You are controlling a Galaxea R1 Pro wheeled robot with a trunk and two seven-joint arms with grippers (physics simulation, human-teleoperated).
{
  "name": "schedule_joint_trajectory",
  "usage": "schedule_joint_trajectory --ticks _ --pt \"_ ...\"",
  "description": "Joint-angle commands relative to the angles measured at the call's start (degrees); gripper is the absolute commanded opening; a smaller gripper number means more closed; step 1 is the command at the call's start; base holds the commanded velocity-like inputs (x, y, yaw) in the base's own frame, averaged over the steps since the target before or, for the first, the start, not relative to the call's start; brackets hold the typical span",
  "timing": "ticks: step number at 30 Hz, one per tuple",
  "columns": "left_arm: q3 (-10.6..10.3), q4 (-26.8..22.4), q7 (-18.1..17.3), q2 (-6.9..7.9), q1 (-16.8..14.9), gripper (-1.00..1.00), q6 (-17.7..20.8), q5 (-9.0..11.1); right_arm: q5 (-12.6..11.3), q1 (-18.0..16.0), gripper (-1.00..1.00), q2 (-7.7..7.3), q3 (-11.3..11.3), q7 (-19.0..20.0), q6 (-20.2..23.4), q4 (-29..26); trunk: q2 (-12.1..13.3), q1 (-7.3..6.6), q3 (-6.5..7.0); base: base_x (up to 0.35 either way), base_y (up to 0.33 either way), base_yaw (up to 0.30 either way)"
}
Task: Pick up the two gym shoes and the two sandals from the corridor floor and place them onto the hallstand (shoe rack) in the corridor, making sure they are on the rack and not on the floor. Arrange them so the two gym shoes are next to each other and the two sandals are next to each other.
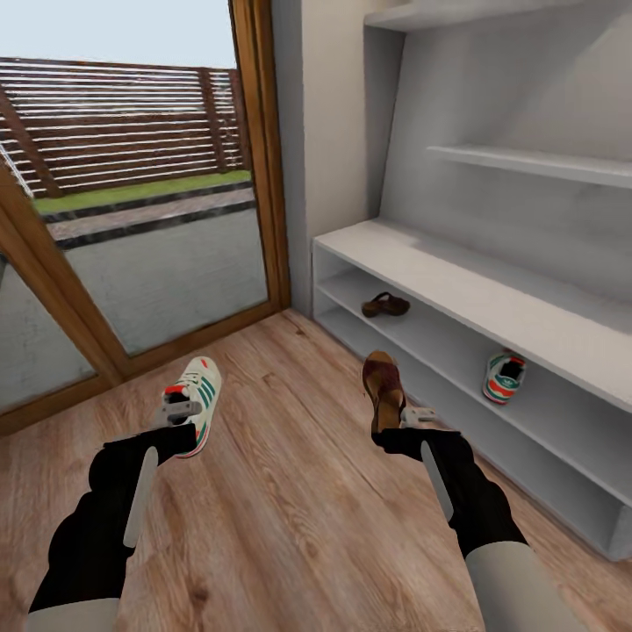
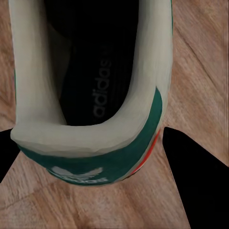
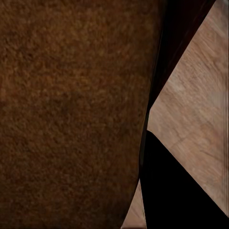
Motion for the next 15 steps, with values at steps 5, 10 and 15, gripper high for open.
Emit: schedule_joint_trajectory --ticks 5,10,15 --pt "-0.06 0.0 -0.01 0.0 0.01 -1.0 0.0 -0.02 -0.2 -0.02 -1.0 0.0 0.02 -0.19 0.02 0.0 0.0 0.0 0.0 -0.009 0.015 -0.285" --pt "-0.07 0.0 -0.01 0.0 0.01 -1.0 -0.04 -0.02 -0.2 -0.01 -1.0 0.0 0.03 -0.19 0.02 0.01 0.0 0.0 0.0 -0.102 0.192 -0.285" --pt "-0.08 0.0 -0.01 0.0 0.01 -1.0 -0.02 -0.02 -0.2 0.0 -1.0 0.0 0.06 -0.19 0.02 0.01 0.0 0.0 0.0 -0.057 0.101 -0.285"
